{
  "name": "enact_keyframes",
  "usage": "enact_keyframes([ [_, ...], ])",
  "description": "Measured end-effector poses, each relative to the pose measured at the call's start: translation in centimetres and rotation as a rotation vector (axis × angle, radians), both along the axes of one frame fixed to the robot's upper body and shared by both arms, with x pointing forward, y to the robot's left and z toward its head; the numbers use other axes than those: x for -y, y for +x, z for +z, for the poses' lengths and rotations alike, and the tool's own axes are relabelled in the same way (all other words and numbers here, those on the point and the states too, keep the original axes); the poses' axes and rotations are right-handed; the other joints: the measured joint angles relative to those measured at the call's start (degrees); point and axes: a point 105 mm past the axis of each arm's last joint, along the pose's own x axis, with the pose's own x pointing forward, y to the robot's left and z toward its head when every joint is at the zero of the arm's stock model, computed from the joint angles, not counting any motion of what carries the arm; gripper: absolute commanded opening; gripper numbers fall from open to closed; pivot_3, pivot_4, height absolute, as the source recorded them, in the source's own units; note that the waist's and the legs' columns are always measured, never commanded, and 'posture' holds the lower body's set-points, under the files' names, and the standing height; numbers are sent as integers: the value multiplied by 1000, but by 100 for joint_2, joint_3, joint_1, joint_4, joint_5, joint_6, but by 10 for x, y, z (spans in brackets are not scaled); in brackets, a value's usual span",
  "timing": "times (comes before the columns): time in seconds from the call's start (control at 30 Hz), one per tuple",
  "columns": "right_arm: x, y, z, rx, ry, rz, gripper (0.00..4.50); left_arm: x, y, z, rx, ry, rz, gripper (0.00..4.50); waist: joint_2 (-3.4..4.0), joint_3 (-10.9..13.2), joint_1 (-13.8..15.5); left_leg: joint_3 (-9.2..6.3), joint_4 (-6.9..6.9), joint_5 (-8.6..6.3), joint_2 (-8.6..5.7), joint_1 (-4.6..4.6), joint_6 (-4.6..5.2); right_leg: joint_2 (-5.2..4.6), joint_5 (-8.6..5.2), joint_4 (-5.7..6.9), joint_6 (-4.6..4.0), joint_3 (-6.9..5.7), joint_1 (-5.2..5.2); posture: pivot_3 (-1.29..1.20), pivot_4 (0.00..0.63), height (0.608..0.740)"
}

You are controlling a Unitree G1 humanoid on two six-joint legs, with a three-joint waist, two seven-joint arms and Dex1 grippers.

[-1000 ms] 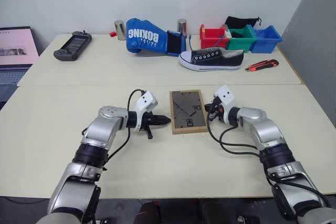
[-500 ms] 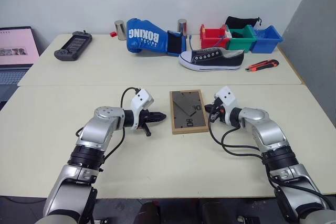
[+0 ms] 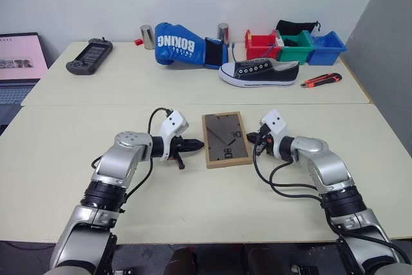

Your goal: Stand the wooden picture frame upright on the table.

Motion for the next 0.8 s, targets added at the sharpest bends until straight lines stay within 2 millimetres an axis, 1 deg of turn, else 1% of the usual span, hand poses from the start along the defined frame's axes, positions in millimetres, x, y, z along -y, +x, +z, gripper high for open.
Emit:
enact_keyframes([
  [0.2, -4, -16, 0, -26, 11, 32, 0, -6, -12, -2, -29, 12, -15, 10, 0, 0, 17, 0, 0, 0, 0, -1, 0, 0, 0, -1, 0, 0, 1, 0, 150, 740],
  [0.33, -7, -25, 2, -36, 20, 57, 0, -10, -13, -4, -37, 18, -6, 10, 0, 0, 21, 1, 0, 0, 0, 0, 0, 0, 0, -2, 0, 0, 1, 0, 150, 740],
  [0.7, -7, -28, 2, -47, 8, 85, 0, -13, -15, -4, -44, 27, -8, 10, 0, 0, 22, 1, 0, 0, 0, 0, 1, 0, -1, -2, 0, 0, 0, 0, 150, 740],
  [0.8, -3, -29, 1, -45, -9, 88, 0, -17, -15, -4, -42, 36, -8, 10, 0, 0, 25, 1, 0, 0, 0, -1, 0, 0, -1, -3, 0, 0, 0, 0, 150, 740],
])
